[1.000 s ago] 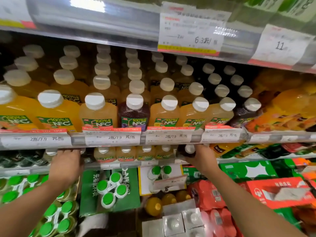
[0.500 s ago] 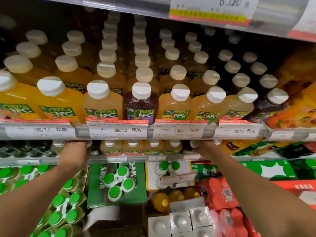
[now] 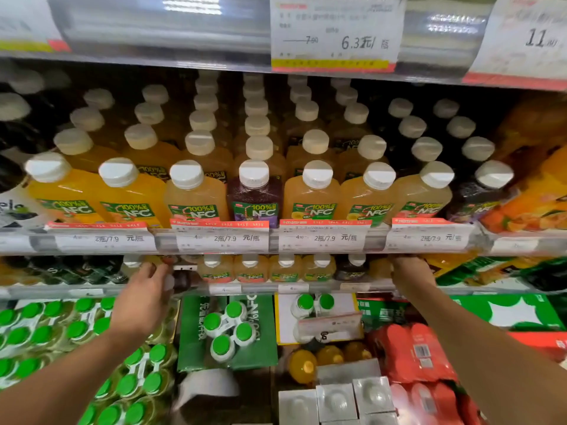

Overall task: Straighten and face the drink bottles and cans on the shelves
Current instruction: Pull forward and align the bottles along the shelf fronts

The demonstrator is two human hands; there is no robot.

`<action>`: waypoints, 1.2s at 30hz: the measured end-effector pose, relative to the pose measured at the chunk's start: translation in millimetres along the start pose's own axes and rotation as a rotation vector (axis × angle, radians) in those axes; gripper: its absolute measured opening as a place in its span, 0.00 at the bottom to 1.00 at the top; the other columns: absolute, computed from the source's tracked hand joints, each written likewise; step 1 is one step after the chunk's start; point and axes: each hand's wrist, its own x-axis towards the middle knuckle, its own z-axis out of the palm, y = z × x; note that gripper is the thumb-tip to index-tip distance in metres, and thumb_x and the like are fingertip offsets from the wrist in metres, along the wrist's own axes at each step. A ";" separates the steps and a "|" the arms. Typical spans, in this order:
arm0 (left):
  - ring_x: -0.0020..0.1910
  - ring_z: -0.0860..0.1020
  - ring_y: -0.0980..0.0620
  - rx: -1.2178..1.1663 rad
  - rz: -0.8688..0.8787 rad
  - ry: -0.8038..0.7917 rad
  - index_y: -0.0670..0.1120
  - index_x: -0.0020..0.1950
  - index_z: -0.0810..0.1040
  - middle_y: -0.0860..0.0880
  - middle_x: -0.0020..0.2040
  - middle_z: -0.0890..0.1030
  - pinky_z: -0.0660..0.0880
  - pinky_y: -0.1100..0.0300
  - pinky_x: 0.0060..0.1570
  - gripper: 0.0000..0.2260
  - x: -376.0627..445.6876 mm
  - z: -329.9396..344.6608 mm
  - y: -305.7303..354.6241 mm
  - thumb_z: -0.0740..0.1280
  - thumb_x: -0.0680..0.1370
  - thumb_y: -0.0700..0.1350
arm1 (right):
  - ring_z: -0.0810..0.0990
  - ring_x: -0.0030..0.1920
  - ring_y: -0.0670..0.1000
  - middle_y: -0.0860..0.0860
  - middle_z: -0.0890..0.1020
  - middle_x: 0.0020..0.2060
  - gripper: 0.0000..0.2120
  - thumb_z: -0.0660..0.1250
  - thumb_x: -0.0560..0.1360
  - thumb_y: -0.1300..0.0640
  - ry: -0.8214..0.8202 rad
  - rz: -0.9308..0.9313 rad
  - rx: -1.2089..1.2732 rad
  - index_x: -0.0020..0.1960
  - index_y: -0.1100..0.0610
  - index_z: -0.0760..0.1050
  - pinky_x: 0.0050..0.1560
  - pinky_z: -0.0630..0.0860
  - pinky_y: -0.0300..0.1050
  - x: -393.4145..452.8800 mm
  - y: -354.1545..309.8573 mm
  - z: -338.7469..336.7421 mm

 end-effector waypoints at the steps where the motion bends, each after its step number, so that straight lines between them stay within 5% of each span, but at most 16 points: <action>1: 0.45 0.78 0.35 -0.023 -0.002 0.005 0.46 0.62 0.75 0.43 0.50 0.74 0.77 0.46 0.35 0.26 -6.3 -4.9 0.4 0.76 0.66 0.36 | 0.79 0.61 0.63 0.58 0.81 0.61 0.24 0.64 0.75 0.64 0.008 0.011 -0.008 0.69 0.51 0.75 0.58 0.80 0.55 -4.7 -1.0 1.8; 7: 0.51 0.77 0.37 -0.176 -0.094 0.025 0.43 0.61 0.78 0.42 0.55 0.77 0.78 0.45 0.49 0.24 -37.6 -32.9 1.6 0.73 0.65 0.33 | 0.78 0.55 0.63 0.59 0.80 0.51 0.21 0.72 0.70 0.55 0.121 -0.035 -0.028 0.64 0.52 0.79 0.47 0.82 0.54 -52.0 -20.0 -19.6; 10: 0.50 0.78 0.39 -0.241 -0.093 0.078 0.46 0.59 0.78 0.46 0.54 0.76 0.77 0.49 0.45 0.20 -50.1 -36.5 -2.7 0.75 0.69 0.37 | 0.80 0.51 0.57 0.54 0.76 0.53 0.20 0.72 0.74 0.47 0.167 -0.156 -0.046 0.64 0.48 0.77 0.40 0.78 0.47 -83.0 -40.4 -35.7; 14: 0.51 0.81 0.42 -0.371 -0.143 0.130 0.48 0.63 0.78 0.48 0.59 0.77 0.78 0.51 0.50 0.18 -65.5 -43.2 -5.9 0.75 0.74 0.42 | 0.73 0.43 0.50 0.48 0.68 0.48 0.21 0.75 0.71 0.50 0.103 -0.422 0.107 0.63 0.50 0.79 0.40 0.72 0.43 -119.4 -85.8 -52.7; 17: 0.55 0.80 0.44 -0.454 -0.163 0.159 0.50 0.64 0.78 0.49 0.62 0.78 0.77 0.51 0.55 0.18 -74.2 -48.1 -14.8 0.75 0.75 0.43 | 0.78 0.43 0.53 0.49 0.72 0.51 0.19 0.77 0.70 0.51 0.055 -0.592 0.218 0.60 0.49 0.80 0.40 0.72 0.43 -140.2 -135.7 -63.2; 23: 0.52 0.80 0.45 -0.551 -0.234 0.198 0.51 0.63 0.79 0.51 0.56 0.77 0.76 0.53 0.48 0.15 -88.8 -48.6 -42.8 0.73 0.76 0.46 | 0.73 0.35 0.50 0.47 0.73 0.44 0.17 0.79 0.67 0.51 0.154 -0.824 0.361 0.54 0.48 0.80 0.35 0.65 0.39 -147.7 -258.4 -60.9; 29: 0.56 0.78 0.47 -0.585 -0.307 0.253 0.52 0.64 0.78 0.52 0.57 0.77 0.74 0.54 0.48 0.15 -116.3 -47.5 -72.5 0.73 0.77 0.45 | 0.78 0.57 0.59 0.55 0.76 0.59 0.21 0.69 0.78 0.50 0.046 -0.724 0.312 0.70 0.50 0.73 0.54 0.75 0.51 -136.7 -375.2 -55.1; 33: 0.52 0.78 0.51 -0.635 -0.335 0.249 0.52 0.64 0.78 0.56 0.56 0.75 0.73 0.57 0.47 0.16 -134.7 -42.5 -88.9 0.73 0.77 0.45 | 0.81 0.54 0.62 0.58 0.83 0.52 0.14 0.63 0.82 0.53 0.062 -0.688 0.186 0.65 0.55 0.74 0.49 0.75 0.52 -121.1 -428.3 -52.7; 36: 0.51 0.76 0.57 -0.679 -0.366 0.240 0.53 0.65 0.78 0.58 0.56 0.73 0.72 0.61 0.51 0.17 -144.4 -37.5 -98.5 0.74 0.77 0.46 | 0.80 0.61 0.60 0.57 0.82 0.59 0.12 0.58 0.84 0.57 0.058 -0.616 0.118 0.62 0.58 0.76 0.57 0.75 0.50 -105.9 -455.5 -48.8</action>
